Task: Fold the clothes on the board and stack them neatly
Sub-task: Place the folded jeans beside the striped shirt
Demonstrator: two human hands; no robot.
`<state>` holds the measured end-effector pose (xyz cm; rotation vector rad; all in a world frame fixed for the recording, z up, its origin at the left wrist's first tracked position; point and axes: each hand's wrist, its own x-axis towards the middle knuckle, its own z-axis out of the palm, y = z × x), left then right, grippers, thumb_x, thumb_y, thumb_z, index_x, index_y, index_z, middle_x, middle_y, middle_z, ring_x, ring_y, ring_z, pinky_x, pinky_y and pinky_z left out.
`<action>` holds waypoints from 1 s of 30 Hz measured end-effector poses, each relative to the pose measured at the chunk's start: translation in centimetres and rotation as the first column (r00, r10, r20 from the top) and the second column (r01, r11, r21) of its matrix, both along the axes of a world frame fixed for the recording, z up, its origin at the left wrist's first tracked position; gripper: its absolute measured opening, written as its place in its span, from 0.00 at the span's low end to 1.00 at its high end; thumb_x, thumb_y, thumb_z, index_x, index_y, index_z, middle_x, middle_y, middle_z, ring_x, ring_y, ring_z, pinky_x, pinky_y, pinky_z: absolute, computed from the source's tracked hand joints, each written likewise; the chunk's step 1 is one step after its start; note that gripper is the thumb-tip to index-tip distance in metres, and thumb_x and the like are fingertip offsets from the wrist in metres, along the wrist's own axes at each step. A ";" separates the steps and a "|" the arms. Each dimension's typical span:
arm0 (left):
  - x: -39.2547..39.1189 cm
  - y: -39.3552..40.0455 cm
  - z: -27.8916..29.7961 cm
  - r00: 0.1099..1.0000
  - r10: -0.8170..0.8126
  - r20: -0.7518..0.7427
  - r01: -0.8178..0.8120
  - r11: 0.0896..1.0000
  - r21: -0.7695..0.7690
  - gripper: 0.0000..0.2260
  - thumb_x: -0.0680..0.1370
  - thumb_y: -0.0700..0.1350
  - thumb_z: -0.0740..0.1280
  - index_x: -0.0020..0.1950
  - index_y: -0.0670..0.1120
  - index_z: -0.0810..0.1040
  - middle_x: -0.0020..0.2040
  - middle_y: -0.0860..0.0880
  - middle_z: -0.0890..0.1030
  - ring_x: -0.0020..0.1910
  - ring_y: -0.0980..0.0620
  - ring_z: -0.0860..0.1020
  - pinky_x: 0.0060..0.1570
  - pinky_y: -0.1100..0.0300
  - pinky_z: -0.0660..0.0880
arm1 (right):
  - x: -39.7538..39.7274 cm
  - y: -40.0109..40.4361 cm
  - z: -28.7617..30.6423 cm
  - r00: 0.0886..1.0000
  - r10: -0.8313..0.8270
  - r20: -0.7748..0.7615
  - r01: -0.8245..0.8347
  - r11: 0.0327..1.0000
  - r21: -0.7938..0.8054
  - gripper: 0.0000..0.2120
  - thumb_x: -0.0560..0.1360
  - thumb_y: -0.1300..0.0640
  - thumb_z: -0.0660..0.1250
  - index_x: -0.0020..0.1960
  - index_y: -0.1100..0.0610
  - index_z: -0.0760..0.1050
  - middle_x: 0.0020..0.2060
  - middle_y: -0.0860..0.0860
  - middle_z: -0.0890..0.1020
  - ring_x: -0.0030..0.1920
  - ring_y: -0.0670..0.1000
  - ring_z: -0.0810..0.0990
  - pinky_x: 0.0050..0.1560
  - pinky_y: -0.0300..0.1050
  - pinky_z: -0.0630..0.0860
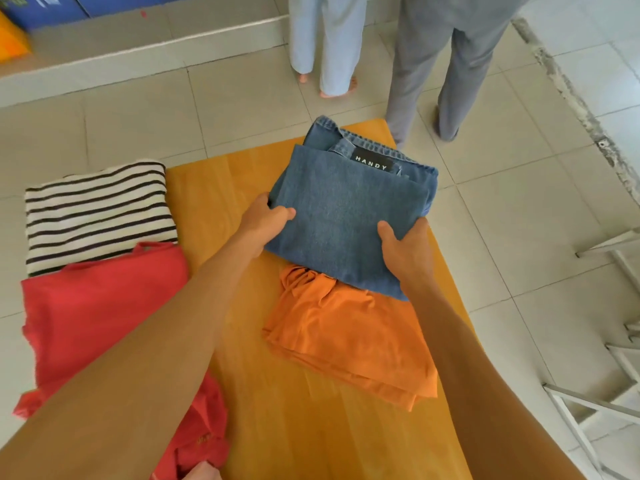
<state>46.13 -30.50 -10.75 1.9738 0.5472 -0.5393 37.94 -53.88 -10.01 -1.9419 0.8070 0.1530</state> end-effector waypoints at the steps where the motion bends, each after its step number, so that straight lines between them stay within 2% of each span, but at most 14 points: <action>1: 0.0 0.2 0.3 1.000 0.011 0.003 -0.011 1.000 -0.002 0.22 0.74 0.49 0.69 0.67 0.49 0.72 0.60 0.51 0.78 0.49 0.50 0.76 0.36 0.61 0.69 | 0.2 0.0 0.1 1.000 0.019 0.020 -0.019 1.000 -0.011 0.25 0.77 0.45 0.67 0.68 0.55 0.66 0.58 0.50 0.78 0.57 0.55 0.79 0.55 0.55 0.78; 3: -0.6 0.7 0.6 0.997 0.041 0.063 -0.042 0.999 0.013 0.20 0.75 0.48 0.68 0.66 0.48 0.72 0.58 0.51 0.77 0.49 0.51 0.75 0.36 0.61 0.68 | 0.8 0.4 0.7 0.995 0.048 0.087 -0.046 0.999 -0.024 0.22 0.76 0.47 0.68 0.66 0.52 0.69 0.56 0.49 0.80 0.56 0.54 0.80 0.56 0.55 0.79; 5: -1.5 1.5 1.1 0.986 0.091 0.137 -0.090 0.996 -0.010 0.19 0.76 0.47 0.67 0.66 0.48 0.72 0.56 0.53 0.77 0.50 0.52 0.75 0.38 0.62 0.69 | 1.8 1.3 1.5 0.983 0.098 0.157 -0.090 0.994 -0.053 0.18 0.75 0.48 0.69 0.62 0.51 0.73 0.52 0.47 0.81 0.53 0.53 0.81 0.52 0.52 0.79; 8: -2.7 4.1 2.4 0.954 0.195 0.229 -0.195 0.980 -0.023 0.18 0.77 0.46 0.66 0.66 0.49 0.71 0.55 0.55 0.76 0.49 0.56 0.76 0.42 0.62 0.72 | 3.9 3.4 2.7 0.942 0.224 0.248 -0.211 0.974 -0.077 0.15 0.75 0.49 0.69 0.60 0.52 0.76 0.46 0.43 0.82 0.49 0.49 0.81 0.43 0.41 0.75; 10: -3.5 6.3 3.2 0.919 0.279 0.278 -0.279 0.959 -0.042 0.20 0.78 0.46 0.66 0.69 0.49 0.70 0.58 0.54 0.76 0.55 0.53 0.76 0.52 0.57 0.74 | 5.6 5.4 3.3 0.905 0.301 0.300 -0.297 0.953 -0.058 0.16 0.76 0.50 0.69 0.63 0.50 0.76 0.47 0.42 0.83 0.47 0.43 0.81 0.42 0.35 0.74; 12: -4.3 8.3 3.7 0.874 0.356 0.330 -0.368 0.929 -0.027 0.20 0.78 0.46 0.66 0.70 0.48 0.69 0.60 0.53 0.75 0.57 0.52 0.75 0.56 0.54 0.74 | 7.3 7.9 3.6 0.862 0.369 0.346 -0.371 0.926 -0.063 0.18 0.76 0.51 0.69 0.65 0.48 0.76 0.46 0.38 0.82 0.44 0.33 0.79 0.39 0.26 0.71; 14: -4.7 10.0 4.0 0.828 0.419 0.372 -0.461 0.887 0.028 0.19 0.77 0.46 0.66 0.67 0.46 0.70 0.58 0.52 0.76 0.57 0.50 0.76 0.55 0.53 0.75 | 8.9 10.6 3.6 0.823 0.426 0.374 -0.439 0.897 -0.056 0.20 0.76 0.50 0.68 0.68 0.45 0.74 0.47 0.36 0.82 0.46 0.33 0.79 0.42 0.28 0.72; 16: -5.0 11.4 3.9 0.816 0.446 0.369 -0.513 0.852 0.104 0.19 0.77 0.46 0.67 0.66 0.43 0.71 0.59 0.48 0.77 0.54 0.49 0.76 0.50 0.56 0.74 | 10.1 12.9 3.1 0.796 0.487 0.358 -0.501 0.863 -0.062 0.23 0.77 0.50 0.68 0.72 0.44 0.71 0.55 0.41 0.82 0.52 0.43 0.80 0.49 0.41 0.77; 18: -5.1 12.4 3.7 0.866 0.419 0.272 -0.474 0.861 0.182 0.19 0.76 0.44 0.67 0.65 0.41 0.70 0.59 0.44 0.78 0.50 0.49 0.75 0.45 0.56 0.72 | 10.7 14.3 1.7 0.778 0.554 0.295 -0.550 0.829 -0.104 0.25 0.78 0.50 0.67 0.74 0.45 0.67 0.57 0.45 0.82 0.53 0.50 0.80 0.49 0.48 0.78; 20: -5.4 13.0 3.4 0.935 0.321 0.151 -0.351 0.903 0.249 0.17 0.77 0.42 0.66 0.64 0.39 0.69 0.58 0.41 0.77 0.49 0.47 0.75 0.41 0.55 0.73 | 10.5 14.4 0.0 0.798 0.574 0.182 -0.566 0.818 -0.102 0.27 0.78 0.52 0.67 0.75 0.49 0.64 0.55 0.48 0.81 0.52 0.54 0.81 0.48 0.53 0.80; 21: -5.6 13.1 3.3 0.956 0.267 0.125 -0.291 0.916 0.276 0.16 0.77 0.41 0.65 0.63 0.39 0.68 0.57 0.40 0.77 0.49 0.46 0.76 0.40 0.55 0.74 | 10.2 14.1 -0.7 0.816 0.562 0.135 -0.556 0.827 -0.081 0.28 0.78 0.52 0.67 0.75 0.50 0.63 0.57 0.50 0.81 0.54 0.56 0.81 0.50 0.56 0.81; 23: -5.9 12.9 3.3 0.973 0.189 0.132 -0.222 0.924 0.312 0.17 0.79 0.42 0.63 0.66 0.38 0.66 0.58 0.39 0.76 0.53 0.43 0.77 0.47 0.48 0.77 | 9.7 13.3 -1.6 0.832 0.546 0.095 -0.541 0.837 -0.081 0.28 0.78 0.51 0.68 0.75 0.53 0.62 0.63 0.52 0.79 0.59 0.57 0.79 0.56 0.58 0.79; 26: -6.3 12.3 3.4 0.984 0.128 0.125 -0.168 0.902 0.398 0.21 0.80 0.44 0.62 0.70 0.36 0.64 0.62 0.36 0.74 0.62 0.37 0.73 0.60 0.42 0.72 | 9.2 12.2 -1.9 0.821 0.567 0.069 -0.555 0.821 -0.137 0.26 0.78 0.52 0.67 0.73 0.54 0.64 0.63 0.54 0.78 0.60 0.59 0.78 0.55 0.57 0.79; 30: -7.3 12.0 4.1 0.997 0.027 0.069 -0.064 0.789 0.612 0.15 0.78 0.46 0.61 0.58 0.36 0.73 0.60 0.37 0.75 0.63 0.37 0.70 0.61 0.45 0.70 | 6.8 10.4 -1.8 0.859 0.507 0.076 -0.495 0.858 -0.137 0.23 0.78 0.56 0.68 0.71 0.54 0.67 0.59 0.54 0.80 0.57 0.57 0.80 0.53 0.52 0.79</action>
